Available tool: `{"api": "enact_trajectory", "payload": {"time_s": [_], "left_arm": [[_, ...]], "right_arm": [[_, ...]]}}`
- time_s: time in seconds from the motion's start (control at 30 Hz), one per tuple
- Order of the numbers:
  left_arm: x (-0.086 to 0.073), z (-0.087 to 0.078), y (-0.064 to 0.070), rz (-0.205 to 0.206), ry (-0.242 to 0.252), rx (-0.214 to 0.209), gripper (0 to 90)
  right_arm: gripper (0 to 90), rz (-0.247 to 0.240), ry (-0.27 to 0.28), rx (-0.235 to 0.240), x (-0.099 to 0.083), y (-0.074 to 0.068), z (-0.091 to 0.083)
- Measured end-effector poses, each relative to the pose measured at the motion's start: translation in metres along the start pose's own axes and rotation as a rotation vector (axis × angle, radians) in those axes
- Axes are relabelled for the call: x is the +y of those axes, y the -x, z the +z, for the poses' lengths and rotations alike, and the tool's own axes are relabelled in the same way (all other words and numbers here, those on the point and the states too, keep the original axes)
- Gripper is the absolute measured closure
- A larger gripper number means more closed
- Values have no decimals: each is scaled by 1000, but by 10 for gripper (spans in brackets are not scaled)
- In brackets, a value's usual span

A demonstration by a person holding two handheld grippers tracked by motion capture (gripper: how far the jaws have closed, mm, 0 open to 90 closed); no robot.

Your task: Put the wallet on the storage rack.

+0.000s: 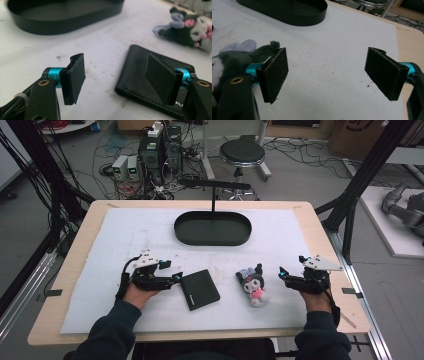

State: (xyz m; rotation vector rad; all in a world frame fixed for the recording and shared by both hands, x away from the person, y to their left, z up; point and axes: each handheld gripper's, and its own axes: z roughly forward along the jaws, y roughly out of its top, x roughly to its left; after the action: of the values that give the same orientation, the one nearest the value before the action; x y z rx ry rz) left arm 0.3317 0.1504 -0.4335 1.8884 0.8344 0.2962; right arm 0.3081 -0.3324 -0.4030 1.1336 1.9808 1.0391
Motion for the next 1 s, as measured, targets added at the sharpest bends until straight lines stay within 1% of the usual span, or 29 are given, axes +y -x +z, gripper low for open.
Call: {"api": "enact_trajectory", "payload": {"time_s": [0.03,0.07,0.13,0.2,0.23,0.27,0.33,0.37,0.4,0.43,0.47,0.5,0.53,0.57,0.6,0.63,0.67,0.73,0.8,0.87,0.93,1.0], "left_arm": [[-1,5,1,-1,-24,-20,364],[-1,9,1,-1,-40,-28,409],[-3,17,2,-18,-78,-47,413],[-4,24,3,-22,-107,-67,413],[-4,27,2,-19,-132,-66,403],[-3,28,2,-25,-145,-65,403],[-2,32,0,-47,-184,-63,346],[-1,33,0,-34,-190,-67,346],[-1,33,0,-12,-201,-68,347],[1,34,0,-10,-209,-77,359],[2,34,-1,-11,-214,-89,392],[2,34,-1,-24,-212,-134,475],[2,34,-1,-20,-215,-130,572],[2,34,-1,-19,-210,-128,572],[3,31,-2,-27,-202,-122,633],[4,29,-4,-50,-194,-135,719],[4,27,-5,-68,-186,-143,767],[7,23,-5,-83,-166,-150,815],[11,18,-4,-90,-123,-164,821],[19,11,-3,-89,-69,-159,827],[30,3,-1,-74,-19,-135,829],[42,-5,0,-41,21,-104,830]], "right_arm": [[194,-2,-4,3,0,-1,0],[194,-1,-8,4,1,-2,1],[194,-2,-8,6,2,-3,2],[194,-3,-7,8,3,-5,3],[194,-5,-9,10,4,-6,4],[194,-5,-9,10,4,-6,4],[194,-5,-12,13,3,-6,5],[194,-5,-12,13,3,-6,5],[194,-5,-14,13,3,-6,5],[194,-3,-16,13,3,-6,6],[194,-5,-15,13,3,-5,6],[194,-4,-17,12,3,-5,6],[194,-2,-16,12,2,-5,6],[194,-2,-16,12,2,-5,6],[194,-4,-16,11,2,-5,5],[194,-1,-16,9,2,-5,5],[194,0,-16,7,2,-4,5],[194,9,-18,2,1,-3,4],[194,8,-17,-1,0,-3,3],[194,12,-17,-3,0,-3,2],[194,12,-16,-8,-1,-2,0],[194,17,-14,-13,-2,-1,-1]]}}
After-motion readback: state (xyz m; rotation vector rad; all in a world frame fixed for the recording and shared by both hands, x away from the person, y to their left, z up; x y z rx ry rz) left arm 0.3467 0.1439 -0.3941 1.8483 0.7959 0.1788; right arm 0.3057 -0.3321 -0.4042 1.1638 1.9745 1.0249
